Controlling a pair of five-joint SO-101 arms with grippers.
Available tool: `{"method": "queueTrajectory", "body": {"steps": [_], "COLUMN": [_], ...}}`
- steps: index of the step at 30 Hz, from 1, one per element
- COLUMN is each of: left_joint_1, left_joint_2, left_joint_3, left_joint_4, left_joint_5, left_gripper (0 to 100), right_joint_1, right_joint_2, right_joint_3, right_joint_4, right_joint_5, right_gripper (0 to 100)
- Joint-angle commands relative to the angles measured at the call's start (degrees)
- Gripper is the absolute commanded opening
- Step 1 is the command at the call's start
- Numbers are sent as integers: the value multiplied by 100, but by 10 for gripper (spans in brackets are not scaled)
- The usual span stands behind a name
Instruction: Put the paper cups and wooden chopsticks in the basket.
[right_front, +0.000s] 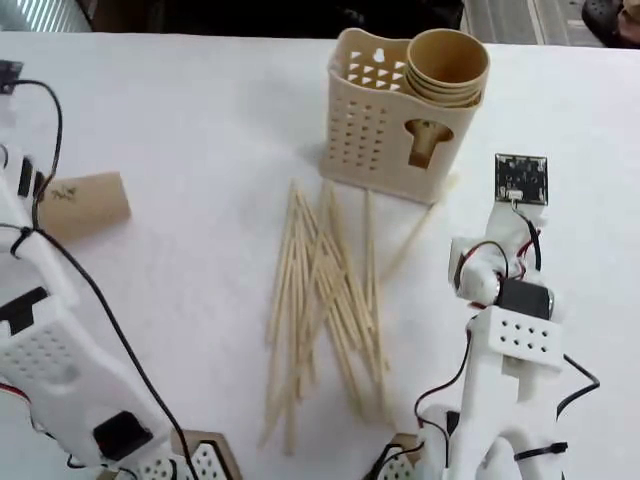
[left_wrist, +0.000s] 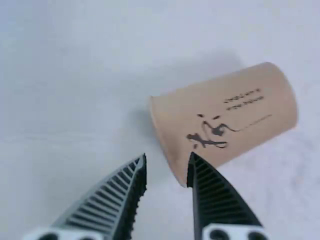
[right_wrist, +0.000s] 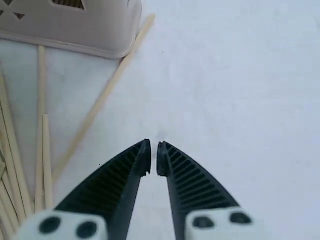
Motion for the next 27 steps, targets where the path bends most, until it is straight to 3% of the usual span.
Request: {"method": "queueTrajectory", "body": {"steps": [1, 6, 11, 17, 23, 27], "left_joint_1": [593, 945, 593, -136, -611, -602], "left_joint_2": [-75, -92, -418, -567, -549, -549], "left_joint_3": [-721, -835, -1600, -2013, -1556, -677], "left_joint_4": [985, 1284, 1275, 1257, 914, 220], "left_joint_5": [-26, -26, -281, -1873, -4527, -5407], "left_gripper": [155, 155, 160, 282, 282, 282], "right_joint_1": [-48, -48, -48, -48, -48, -48], "right_joint_2": [-171, -171, -171, -171, -163, -154], "right_joint_3": [-44, -44, -44, -44, -44, -44], "right_joint_4": [4, 4, 4, 4, 4, 4], "right_joint_5": [0, 0, 0, 0, 0, 0], "right_gripper": [39, 39, 39, 39, 39, 39]}}
